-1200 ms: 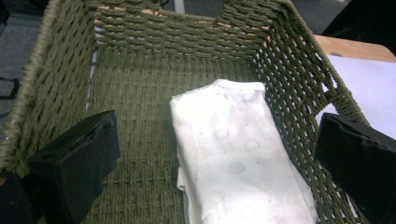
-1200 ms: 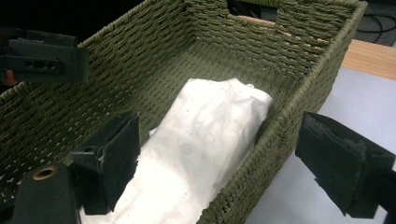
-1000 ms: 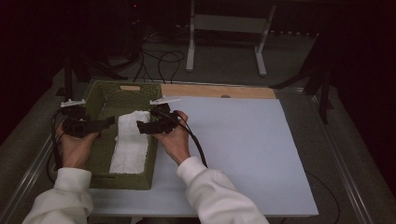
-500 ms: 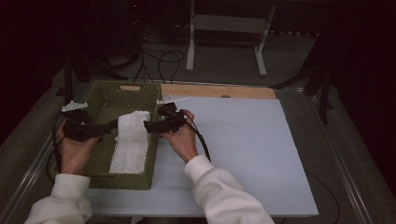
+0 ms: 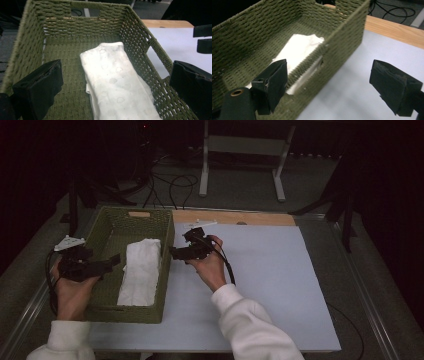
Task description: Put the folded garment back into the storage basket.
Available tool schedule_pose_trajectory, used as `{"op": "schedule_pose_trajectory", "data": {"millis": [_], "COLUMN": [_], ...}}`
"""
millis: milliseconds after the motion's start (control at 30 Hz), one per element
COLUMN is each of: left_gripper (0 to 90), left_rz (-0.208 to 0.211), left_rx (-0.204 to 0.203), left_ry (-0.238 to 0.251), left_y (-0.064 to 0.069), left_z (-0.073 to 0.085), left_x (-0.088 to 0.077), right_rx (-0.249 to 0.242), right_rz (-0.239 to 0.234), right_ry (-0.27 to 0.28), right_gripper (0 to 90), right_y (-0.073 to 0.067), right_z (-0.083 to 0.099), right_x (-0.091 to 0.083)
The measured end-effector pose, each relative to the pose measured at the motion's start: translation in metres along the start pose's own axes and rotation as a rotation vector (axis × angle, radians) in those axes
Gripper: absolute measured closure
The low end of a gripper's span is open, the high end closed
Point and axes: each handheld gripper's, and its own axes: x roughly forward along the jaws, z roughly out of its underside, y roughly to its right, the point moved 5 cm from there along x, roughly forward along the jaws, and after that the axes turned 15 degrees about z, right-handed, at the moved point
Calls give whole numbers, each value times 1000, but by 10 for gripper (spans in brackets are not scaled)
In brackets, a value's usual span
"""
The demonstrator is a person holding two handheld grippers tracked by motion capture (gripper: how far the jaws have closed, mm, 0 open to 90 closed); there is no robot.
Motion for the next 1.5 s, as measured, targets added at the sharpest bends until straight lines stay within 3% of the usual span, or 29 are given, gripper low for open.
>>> {"op": "schedule_pose_trajectory", "data": {"millis": [467,633,733,767,933,1100,1433,1500], "left_gripper": [2,2,2,2,2,2,2,2], "left_rz": [-26,-20,-20,-18,-12,-32,-7,-7], "left_rx": [78,73,83,81,93,110,132,144], "left_ry": [29,65,64,64,62,95,157,146], "left_y": [13,15,16,16,19,19,21,22], "left_z": [19,27,32,34,40,45,51,53], "left_x": [-12,-17,-18,-17,-14,-14,-16,-15], "right_rx": [25,44,48,59,80,71,30,19], "right_rz": [41,60,67,82,98,117,164,168], "right_ry": [18,32,28,25,26,43,93,98], "right_gripper": [147,147,147,146,141,140,140,141], "right_y": [43,61,69,79,99,117,155,162], "right_z": [16,23,27,33,44,54,86,94], "right_x": [-17,-26,-29,-32,-38,-49,-82,-90]}}
